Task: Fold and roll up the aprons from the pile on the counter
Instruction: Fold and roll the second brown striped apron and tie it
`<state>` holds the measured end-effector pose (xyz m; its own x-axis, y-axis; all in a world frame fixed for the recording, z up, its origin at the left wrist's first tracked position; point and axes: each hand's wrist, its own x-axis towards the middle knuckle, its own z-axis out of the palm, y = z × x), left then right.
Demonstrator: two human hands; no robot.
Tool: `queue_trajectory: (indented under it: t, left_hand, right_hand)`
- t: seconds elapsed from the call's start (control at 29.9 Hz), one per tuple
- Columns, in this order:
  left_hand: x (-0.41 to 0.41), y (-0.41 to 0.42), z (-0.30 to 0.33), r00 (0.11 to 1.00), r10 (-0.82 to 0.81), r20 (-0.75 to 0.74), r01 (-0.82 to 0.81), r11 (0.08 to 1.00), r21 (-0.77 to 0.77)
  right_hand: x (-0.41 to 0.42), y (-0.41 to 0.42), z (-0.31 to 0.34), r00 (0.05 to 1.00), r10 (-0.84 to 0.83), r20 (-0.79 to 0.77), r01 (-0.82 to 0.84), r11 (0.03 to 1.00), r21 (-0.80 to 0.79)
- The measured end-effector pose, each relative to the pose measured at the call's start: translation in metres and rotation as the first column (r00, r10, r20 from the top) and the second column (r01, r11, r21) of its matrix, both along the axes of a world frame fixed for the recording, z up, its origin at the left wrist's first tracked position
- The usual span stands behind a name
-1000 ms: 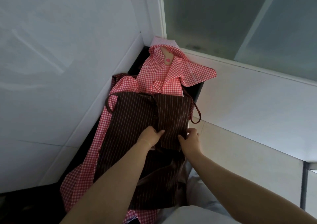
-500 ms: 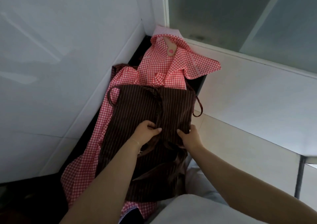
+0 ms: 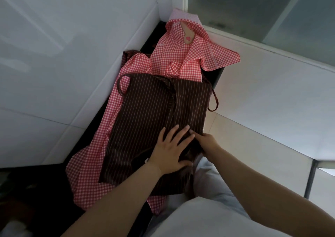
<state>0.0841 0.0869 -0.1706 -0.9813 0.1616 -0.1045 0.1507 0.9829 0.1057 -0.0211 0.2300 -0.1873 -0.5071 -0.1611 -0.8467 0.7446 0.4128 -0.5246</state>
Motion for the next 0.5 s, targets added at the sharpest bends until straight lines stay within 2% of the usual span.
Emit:
queue_trajectory:
  t: [0.13, 0.2, 0.27, 0.37, 0.44, 0.5]
  left_hand:
    - [0.008, -0.015, -0.022, 0.990, 0.046, 0.135, -0.047, 0.999, 0.001]
    - [0.009, -0.025, -0.027, 0.986, 0.035, 0.164, -0.041, 0.999, 0.031]
    - [0.006, -0.029, -0.024, 0.977, 0.009, 0.213, -0.019, 0.999, 0.048]
    - [0.005, -0.029, -0.017, 0.972, 0.015, 0.235, -0.023, 0.999, 0.030]
    - [0.004, -0.022, -0.011, 0.996, 0.036, 0.087, -0.035, 0.999, -0.015]
    - [0.005, -0.016, -0.012, 0.996, 0.039, -0.083, -0.043, 0.998, -0.052]
  right_hand:
    - [0.006, -0.002, 0.013, 0.986, -0.141, -0.083, 0.129, 0.982, -0.135]
    - [0.009, -0.002, 0.018, 0.981, -0.149, -0.124, 0.125, 0.975, -0.184]
    - [0.010, -0.001, 0.022, 0.983, -0.063, -0.173, 0.031, 0.983, -0.180]
    - [0.013, -0.002, 0.023, 0.933, 0.201, -0.299, -0.217, 0.976, -0.019]
    - [0.012, -0.003, 0.021, 0.831, 0.335, -0.443, -0.281, 0.942, 0.185]
    - [0.014, -0.007, 0.023, 0.707, 0.475, -0.525, -0.293, 0.871, 0.394]
